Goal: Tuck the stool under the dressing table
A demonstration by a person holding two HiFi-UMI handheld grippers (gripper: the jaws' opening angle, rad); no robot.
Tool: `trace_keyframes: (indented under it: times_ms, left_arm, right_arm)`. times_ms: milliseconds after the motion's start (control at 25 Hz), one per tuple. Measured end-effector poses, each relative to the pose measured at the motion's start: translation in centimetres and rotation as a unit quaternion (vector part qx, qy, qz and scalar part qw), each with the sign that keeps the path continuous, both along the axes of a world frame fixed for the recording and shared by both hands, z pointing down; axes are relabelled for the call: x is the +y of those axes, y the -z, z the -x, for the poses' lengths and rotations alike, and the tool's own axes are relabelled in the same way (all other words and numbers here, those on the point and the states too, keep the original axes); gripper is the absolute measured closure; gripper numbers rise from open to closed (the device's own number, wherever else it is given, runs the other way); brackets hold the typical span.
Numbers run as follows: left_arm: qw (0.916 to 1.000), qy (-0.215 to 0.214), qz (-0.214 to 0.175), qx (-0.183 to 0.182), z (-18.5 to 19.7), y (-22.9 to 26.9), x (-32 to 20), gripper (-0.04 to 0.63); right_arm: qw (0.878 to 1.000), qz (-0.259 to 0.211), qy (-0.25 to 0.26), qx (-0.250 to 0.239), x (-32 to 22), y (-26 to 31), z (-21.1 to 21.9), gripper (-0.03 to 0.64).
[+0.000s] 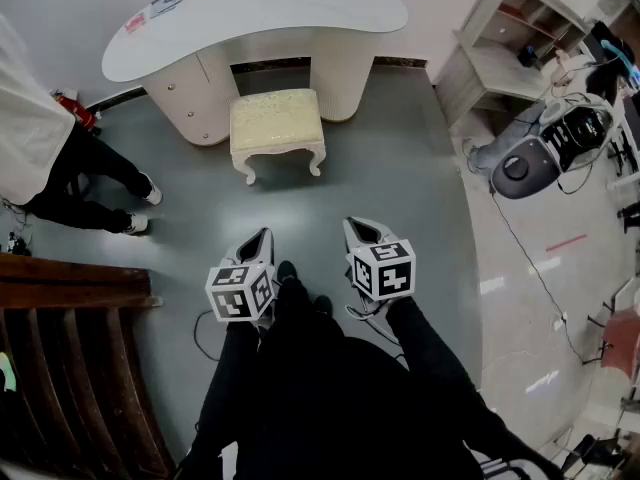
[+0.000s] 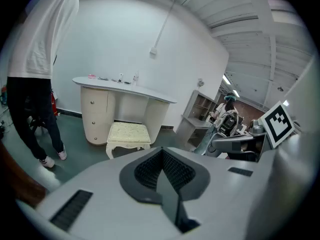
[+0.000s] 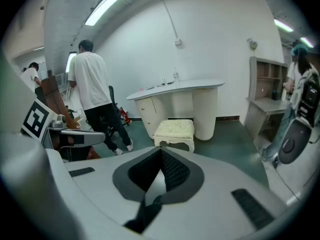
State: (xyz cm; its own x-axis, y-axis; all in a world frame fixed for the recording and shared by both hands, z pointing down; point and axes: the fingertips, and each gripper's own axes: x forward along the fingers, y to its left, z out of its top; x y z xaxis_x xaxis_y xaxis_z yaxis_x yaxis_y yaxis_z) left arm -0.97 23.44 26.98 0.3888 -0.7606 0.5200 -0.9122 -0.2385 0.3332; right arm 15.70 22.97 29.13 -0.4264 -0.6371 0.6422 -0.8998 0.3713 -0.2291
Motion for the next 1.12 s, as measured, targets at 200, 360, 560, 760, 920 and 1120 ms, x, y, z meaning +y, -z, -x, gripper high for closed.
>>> trace_keyframes:
  times_ms: [200,360,560,760,920,1120]
  left_arm:
    - [1.0000,0.006,-0.003,0.000,0.4,0.2,0.1,0.588]
    - [0.9999,0.012,-0.002,-0.003,0.4,0.2,0.3,0.588]
    - [0.9998,0.017,-0.001,-0.012,1.0,0.1,-0.1,0.588]
    - [0.9990,0.028,-0.001,-0.036,2.0,0.1,-0.8,0.587]
    - [0.9979,0.045,0.004,-0.047,3.0,0.2,-1.5,0.586]
    - [0.9957,0.072,0.005,-0.059,3.8,0.2,-2.5,0.584]
  right_arm:
    - [1.000,0.000,-0.002,-0.004,0.1,0.1,-0.2,0.612]
    - [1.000,0.004,0.000,0.000,0.3,-0.2,-0.8,0.612]
    - [1.000,0.006,0.006,0.018,0.1,-0.7,-0.9,0.612]
    - [0.999,0.038,-0.032,0.021,0.1,-2.0,-2.2,0.612]
    - [0.997,0.054,-0.053,0.020,-0.2,-2.6,-3.5,0.612]
    - [0.997,0.047,-0.052,0.028,-1.2,-1.6,-4.5,0.612]
